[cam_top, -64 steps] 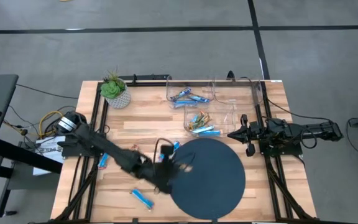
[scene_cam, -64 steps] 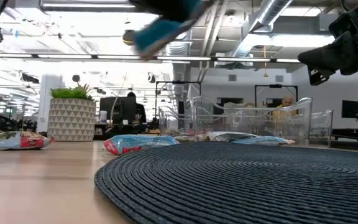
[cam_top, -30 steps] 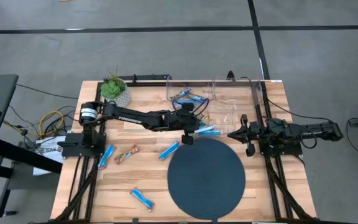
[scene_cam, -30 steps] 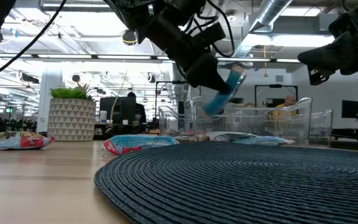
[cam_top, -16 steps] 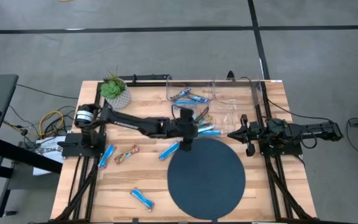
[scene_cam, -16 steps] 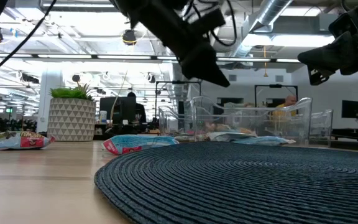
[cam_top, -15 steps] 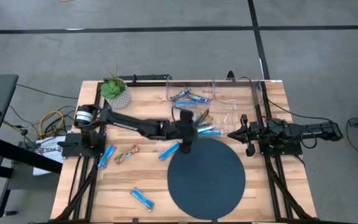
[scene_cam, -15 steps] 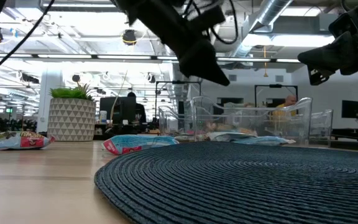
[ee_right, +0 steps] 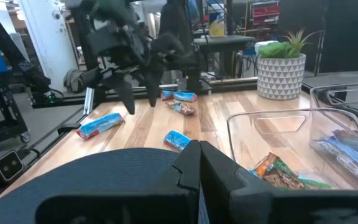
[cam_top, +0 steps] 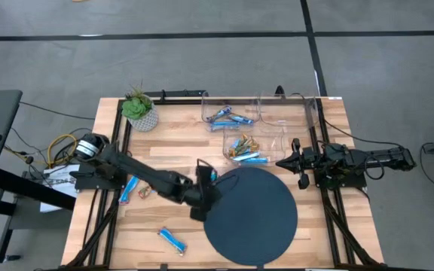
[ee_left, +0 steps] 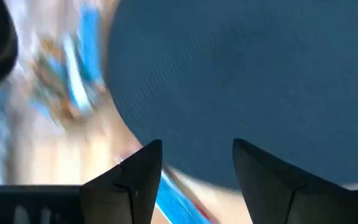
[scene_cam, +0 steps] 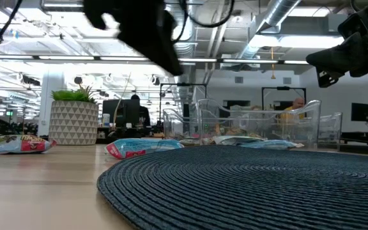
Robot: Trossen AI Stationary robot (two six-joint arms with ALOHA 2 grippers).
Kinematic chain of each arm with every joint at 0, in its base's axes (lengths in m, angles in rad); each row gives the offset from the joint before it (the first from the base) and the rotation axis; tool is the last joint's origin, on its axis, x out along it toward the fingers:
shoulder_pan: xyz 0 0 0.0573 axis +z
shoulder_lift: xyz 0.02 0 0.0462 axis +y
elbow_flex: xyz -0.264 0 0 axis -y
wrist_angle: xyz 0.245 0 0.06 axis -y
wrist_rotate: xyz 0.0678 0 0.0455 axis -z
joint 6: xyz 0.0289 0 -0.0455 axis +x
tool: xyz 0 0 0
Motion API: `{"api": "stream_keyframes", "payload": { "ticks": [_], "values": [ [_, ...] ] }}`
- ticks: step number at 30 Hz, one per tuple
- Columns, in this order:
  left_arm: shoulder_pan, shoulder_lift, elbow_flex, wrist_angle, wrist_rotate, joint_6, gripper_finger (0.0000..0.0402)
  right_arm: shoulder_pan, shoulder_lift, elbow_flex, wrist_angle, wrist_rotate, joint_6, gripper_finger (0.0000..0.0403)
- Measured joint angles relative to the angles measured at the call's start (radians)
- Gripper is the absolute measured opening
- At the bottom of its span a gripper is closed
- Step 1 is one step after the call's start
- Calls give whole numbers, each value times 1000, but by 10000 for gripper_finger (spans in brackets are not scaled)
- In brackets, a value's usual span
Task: Pick and place Granola Bars by type
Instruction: Put the red granola bar into the top right transparent bin
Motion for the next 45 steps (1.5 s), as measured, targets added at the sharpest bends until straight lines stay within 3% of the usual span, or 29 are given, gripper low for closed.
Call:
{"api": "stream_keyframes", "payload": {
  "ticks": [4, 9, 15, 19, 24, 29, 45],
  "values": [
    [-50, 0, 0, -155, 3, -199, 189, 0, 0, 0, 0, 0, 0, 0],
    [-109, 0, 0, -285, 79, -355, 189, 0, 0, 0, 0, 0, 0, 0],
    [-147, -13, 0, -354, 345, -538, 189, 0, 0, 0, 0, 0, 0, 0],
    [-203, -13, 0, -390, 492, -494, 189, 0, 0, 0, 0, 0, 0, 0],
    [-275, -13, 0, -401, 498, -454, 189, 0, 0, 0, 0, 0, 0, 0],
    [-326, -11, -2, -357, 434, -412, 189, 0, 0, 0, 0, 0, 0, 0],
    [-394, -9, -226, -39, 402, -365, 189, 0, 0, 0, 0, 0, 0, 0]
  ]
}}
